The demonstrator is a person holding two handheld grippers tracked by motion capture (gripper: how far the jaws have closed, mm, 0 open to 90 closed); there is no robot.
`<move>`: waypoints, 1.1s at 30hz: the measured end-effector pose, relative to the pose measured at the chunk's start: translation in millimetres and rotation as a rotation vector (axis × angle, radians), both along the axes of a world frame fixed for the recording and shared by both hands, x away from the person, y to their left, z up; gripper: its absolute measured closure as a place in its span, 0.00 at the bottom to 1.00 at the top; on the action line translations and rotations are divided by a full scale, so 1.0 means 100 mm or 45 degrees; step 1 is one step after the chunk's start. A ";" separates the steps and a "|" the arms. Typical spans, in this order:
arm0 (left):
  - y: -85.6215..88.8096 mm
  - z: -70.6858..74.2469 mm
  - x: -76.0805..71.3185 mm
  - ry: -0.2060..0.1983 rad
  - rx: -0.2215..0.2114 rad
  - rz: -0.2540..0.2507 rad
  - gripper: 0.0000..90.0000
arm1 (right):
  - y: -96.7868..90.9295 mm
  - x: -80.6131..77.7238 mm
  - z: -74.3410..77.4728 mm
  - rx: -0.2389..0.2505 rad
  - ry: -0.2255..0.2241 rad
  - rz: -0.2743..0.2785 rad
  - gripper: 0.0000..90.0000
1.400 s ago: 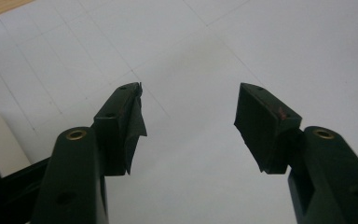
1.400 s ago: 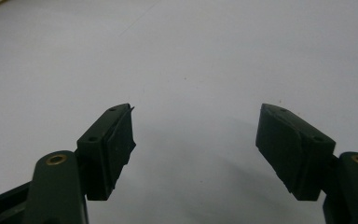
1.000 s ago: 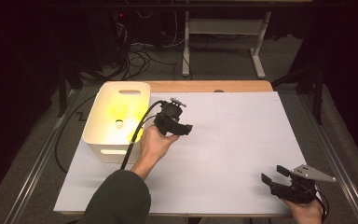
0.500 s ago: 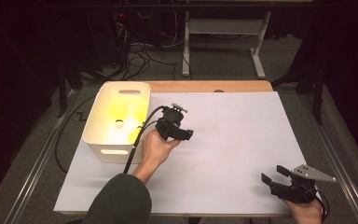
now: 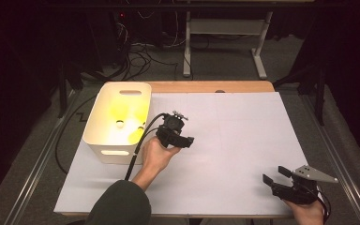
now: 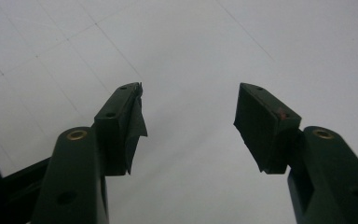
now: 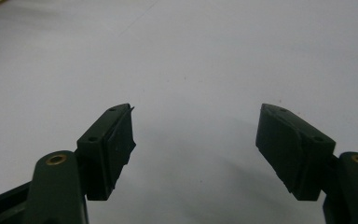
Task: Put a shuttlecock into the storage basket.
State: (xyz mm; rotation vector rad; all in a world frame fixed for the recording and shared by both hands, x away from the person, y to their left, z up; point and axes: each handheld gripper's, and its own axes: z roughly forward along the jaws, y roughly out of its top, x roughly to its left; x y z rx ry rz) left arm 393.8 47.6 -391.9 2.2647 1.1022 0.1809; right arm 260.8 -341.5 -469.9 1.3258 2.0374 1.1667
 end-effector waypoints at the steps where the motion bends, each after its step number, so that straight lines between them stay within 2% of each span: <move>1: 0.00 -0.01 -0.01 0.000 -0.003 0.001 0.47 | 0.00 0.00 0.00 0.000 0.000 0.000 0.31; 33: 0.16 -0.14 -0.24 -0.001 -0.012 -0.031 0.47 | 0.00 0.00 0.00 -0.001 0.000 -0.002 0.31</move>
